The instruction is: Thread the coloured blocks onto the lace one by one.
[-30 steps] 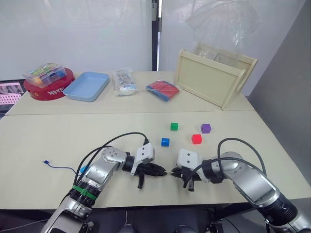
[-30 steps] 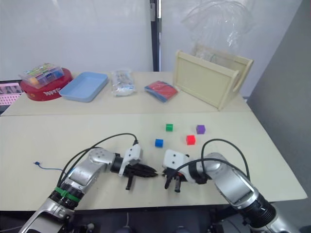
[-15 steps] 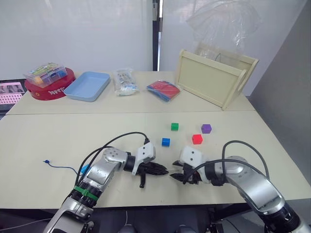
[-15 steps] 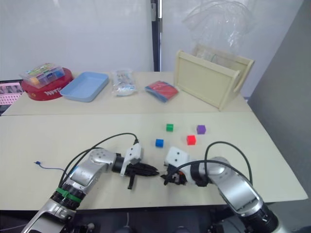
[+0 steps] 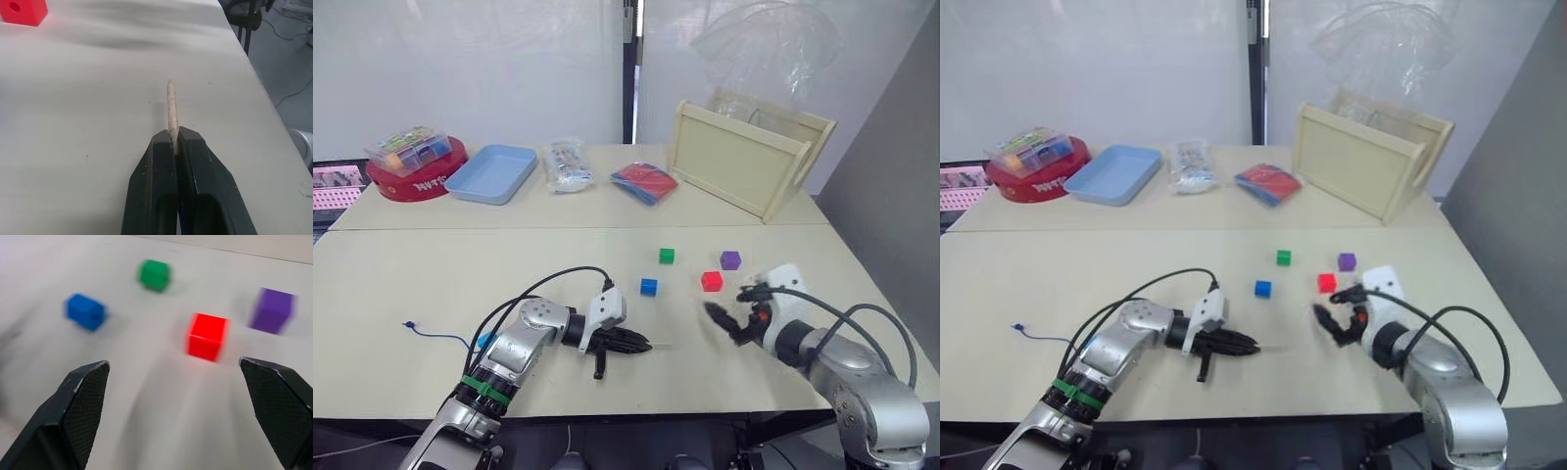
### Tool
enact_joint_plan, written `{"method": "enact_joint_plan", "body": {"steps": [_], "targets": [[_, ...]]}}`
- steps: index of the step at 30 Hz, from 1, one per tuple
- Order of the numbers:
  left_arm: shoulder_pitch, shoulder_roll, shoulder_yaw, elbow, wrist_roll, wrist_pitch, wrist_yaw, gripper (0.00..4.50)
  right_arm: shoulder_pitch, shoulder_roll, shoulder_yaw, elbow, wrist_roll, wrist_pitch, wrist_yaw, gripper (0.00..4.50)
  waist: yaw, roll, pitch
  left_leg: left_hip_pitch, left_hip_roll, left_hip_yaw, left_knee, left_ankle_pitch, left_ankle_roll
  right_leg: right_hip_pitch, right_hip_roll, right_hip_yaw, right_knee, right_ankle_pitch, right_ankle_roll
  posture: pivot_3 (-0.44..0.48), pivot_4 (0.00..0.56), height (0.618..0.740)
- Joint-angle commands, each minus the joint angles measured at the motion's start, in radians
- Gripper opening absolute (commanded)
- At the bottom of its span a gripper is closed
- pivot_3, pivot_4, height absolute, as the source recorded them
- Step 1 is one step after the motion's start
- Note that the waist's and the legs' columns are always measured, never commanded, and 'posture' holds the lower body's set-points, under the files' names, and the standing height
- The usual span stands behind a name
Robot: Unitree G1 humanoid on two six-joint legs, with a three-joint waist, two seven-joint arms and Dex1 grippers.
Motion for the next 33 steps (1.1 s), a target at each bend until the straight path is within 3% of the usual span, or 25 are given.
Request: {"method": "enact_joint_plan", "body": {"steps": [1,7,22,33], "targets": [[0.005,0.000,0.008,-0.033,-0.007,0.004,0.006,0.00,-0.062,0.003,-0.014,0.066,-0.048,-0.065,-0.087,4.47,-0.004,0.000,0.000,0.000,0.000,0.000,0.000,0.000,0.000,0.000,0.000,0.000,0.000,0.000,0.000,0.000,0.150,0.740],[0.017,-0.001,0.010,-0.043,-0.005,0.008,0.021,0.00,-0.226,0.043,-0.026,0.320,-0.061,-0.100,-0.182,4.47,-0.011,0.000,0.000,0.000,0.000,0.000,0.000,0.000,0.000,0.000,0.000,0.000,0.000,0.000,0.000,0.000,0.150,0.740],[0.042,0.013,0.016,-0.085,-0.011,0.029,0.042,0.00,-0.508,0.024,0.011,0.799,-0.096,-0.291,-0.228,4.47,-0.013,0.001,0.000,0.000,0.000,0.000,-0.001,0.000,0.000,-0.001,0.000,0.000,0.000,0.000,0.000,0.000,0.150,0.740],[0.050,0.019,0.018,-0.103,-0.013,0.040,0.054,0.00,-0.541,0.030,0.047,0.900,-0.114,-0.335,-0.249,4.47,-0.013,0.001,0.000,-0.001,0.000,0.000,-0.001,0.000,0.000,-0.001,0.000,0.000,0.000,0.000,0.000,0.000,0.150,0.740]]}}
